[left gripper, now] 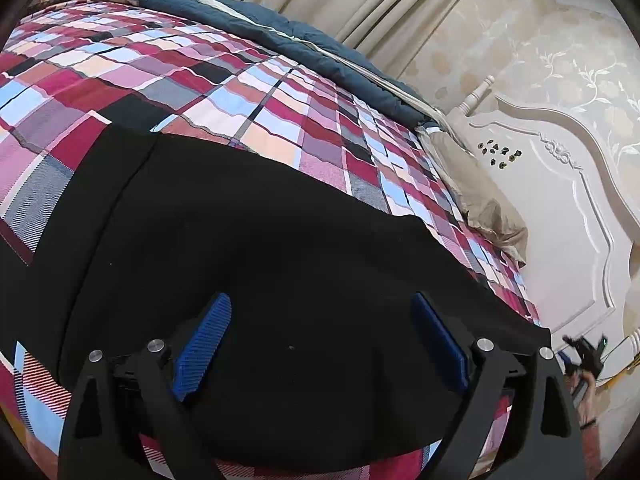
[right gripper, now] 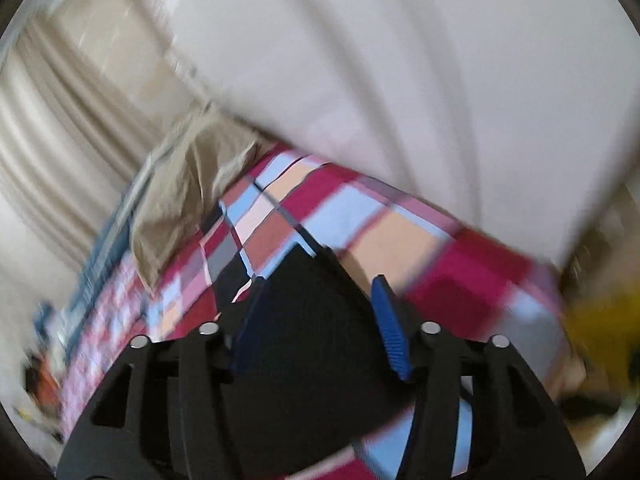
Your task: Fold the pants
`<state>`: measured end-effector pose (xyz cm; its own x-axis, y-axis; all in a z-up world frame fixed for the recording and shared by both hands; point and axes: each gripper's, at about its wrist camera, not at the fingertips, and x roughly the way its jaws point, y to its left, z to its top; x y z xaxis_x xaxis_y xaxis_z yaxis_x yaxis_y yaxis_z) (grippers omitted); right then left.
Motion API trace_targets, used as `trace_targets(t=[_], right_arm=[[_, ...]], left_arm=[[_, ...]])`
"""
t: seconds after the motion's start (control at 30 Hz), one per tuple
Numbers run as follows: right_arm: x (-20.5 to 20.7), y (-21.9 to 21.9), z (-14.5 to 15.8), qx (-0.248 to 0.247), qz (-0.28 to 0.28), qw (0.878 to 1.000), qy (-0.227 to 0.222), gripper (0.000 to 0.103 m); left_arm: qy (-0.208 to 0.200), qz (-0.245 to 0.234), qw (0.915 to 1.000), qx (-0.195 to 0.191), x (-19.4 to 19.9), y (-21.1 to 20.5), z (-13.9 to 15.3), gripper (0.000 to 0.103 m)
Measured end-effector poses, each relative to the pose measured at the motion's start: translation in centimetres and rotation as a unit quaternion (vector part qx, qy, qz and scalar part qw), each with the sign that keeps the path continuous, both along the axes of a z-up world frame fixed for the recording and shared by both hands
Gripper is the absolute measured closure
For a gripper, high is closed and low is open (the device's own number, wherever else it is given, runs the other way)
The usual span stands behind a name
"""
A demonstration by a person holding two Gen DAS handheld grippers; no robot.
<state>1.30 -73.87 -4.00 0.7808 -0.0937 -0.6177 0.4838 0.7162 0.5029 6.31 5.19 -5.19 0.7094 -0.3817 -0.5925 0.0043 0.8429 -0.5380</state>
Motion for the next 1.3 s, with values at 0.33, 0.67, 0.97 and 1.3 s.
trace_targets(t=[0.33, 0.67, 0.97, 1.3], right_arm=[[8.7, 2.1, -0.9, -0.097, 0.085, 0.987, 0.091, 0.092], [5.1, 0.6, 2.2, -0.087, 0.025, 0.996, 0.001, 0.1], [7.2, -1.3, -2.9, -0.04, -0.031, 0.998, 0.041, 0.103], [2.8, -0.4, -1.4, -0.005, -0.012, 0.999, 0.032, 0.054]], left_arm=[[0.003, 0.004, 0.9999, 0.016, 0.2, -0.6, 0.0, 0.012], [-0.002, 0.004, 0.9991, 0.042, 0.3, -1.3, -0.1, 0.009], [-0.004, 0.004, 0.9988, 0.048, 0.4, -1.6, -0.1, 0.008], [-0.009, 0.001, 0.9992, 0.04, 0.3, -1.4, -0.2, 0.008]])
